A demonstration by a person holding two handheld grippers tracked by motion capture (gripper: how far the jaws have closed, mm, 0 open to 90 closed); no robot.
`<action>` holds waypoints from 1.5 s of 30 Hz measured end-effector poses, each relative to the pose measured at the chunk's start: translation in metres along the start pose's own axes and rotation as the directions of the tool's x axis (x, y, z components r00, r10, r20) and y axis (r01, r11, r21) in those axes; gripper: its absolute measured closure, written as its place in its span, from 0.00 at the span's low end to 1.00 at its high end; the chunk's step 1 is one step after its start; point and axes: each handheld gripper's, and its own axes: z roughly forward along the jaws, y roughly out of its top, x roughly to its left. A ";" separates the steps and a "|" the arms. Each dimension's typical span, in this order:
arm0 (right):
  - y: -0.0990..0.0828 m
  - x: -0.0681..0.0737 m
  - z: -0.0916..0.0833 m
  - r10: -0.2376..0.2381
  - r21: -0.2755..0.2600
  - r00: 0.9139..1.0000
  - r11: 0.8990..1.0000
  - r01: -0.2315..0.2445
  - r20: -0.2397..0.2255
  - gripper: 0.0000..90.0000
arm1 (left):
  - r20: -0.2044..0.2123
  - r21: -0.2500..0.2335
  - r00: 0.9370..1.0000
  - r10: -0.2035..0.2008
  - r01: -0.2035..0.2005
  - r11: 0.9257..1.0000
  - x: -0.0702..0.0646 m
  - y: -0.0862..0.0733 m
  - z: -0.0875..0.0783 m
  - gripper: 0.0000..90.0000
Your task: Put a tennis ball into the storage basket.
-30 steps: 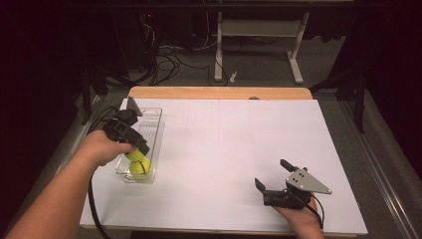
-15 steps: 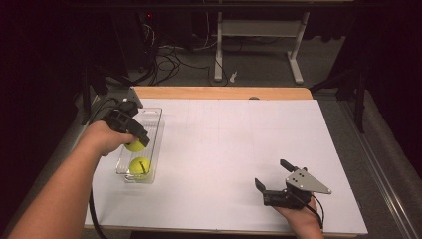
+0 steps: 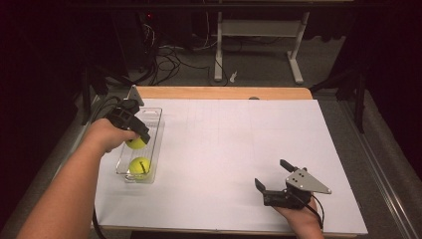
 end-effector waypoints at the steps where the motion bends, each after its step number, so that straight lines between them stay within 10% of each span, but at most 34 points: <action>1: 0.000 0.000 0.000 0.000 0.001 1.000 1.000 0.000 -0.001 0.00 | -0.001 0.004 1.000 0.000 0.000 1.000 0.000 0.001 0.002 0.30; 45: -0.001 0.003 0.002 -0.015 0.010 1.000 1.000 0.015 -0.009 0.00 | -0.008 0.025 0.999 -0.039 0.039 0.999 0.008 0.006 0.031 0.29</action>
